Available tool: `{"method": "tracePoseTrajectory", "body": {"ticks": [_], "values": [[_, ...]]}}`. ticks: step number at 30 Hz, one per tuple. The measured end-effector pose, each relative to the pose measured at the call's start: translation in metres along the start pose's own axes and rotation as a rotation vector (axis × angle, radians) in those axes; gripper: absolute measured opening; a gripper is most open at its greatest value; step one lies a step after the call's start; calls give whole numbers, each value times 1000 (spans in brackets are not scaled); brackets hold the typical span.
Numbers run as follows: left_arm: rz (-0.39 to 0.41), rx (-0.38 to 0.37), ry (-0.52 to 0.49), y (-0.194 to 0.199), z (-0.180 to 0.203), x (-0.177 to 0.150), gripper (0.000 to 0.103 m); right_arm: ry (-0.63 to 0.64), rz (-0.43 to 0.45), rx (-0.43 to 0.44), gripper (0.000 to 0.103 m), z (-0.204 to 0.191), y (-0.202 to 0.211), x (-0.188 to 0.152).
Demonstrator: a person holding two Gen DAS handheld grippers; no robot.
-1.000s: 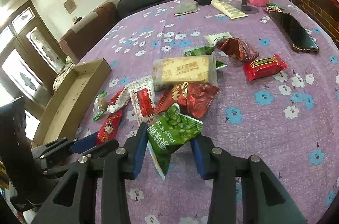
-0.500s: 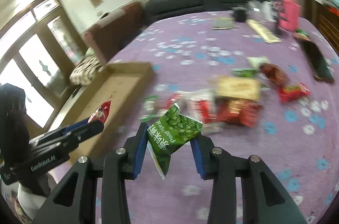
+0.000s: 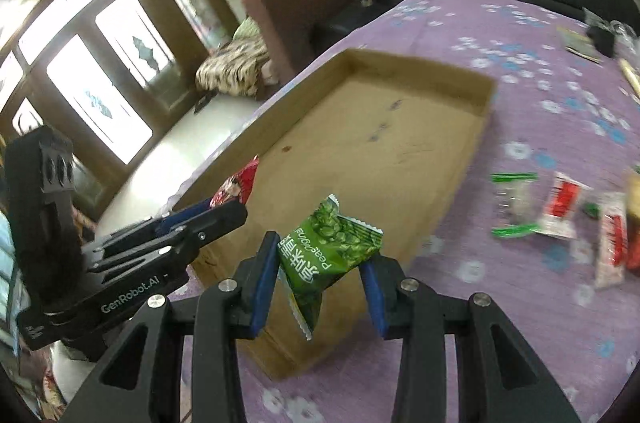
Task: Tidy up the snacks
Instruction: 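Carry both snacks over the cardboard box and open both grippers to drop them, then grasp a red-and-white milk packet with the left gripper while the right grasps a white packet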
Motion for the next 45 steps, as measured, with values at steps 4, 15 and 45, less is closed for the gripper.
{"method": "tracePoseTrajectory", "body": {"ticks": [4,15,45], "values": [[-8,10,39,-4,-14,-3,31,38,-36,-16,39,-12,-23,-4],[12,53,36,0,-16,3,41,83,-38,-36,40,-20,-35,-4],[100,182,-223,35,77,22,74,-196,199,-151,43,139,93,6]]}}
Point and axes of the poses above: each gripper's, at about its wrist camera, not at the fingertips, and y roughly against the way its jaws point, z to its right, x to its top, the point moved 7 cm from there along -y, roughly the way its jaws point, and after that the axes turned 12 degrees about -y, right-handed, at the moved point
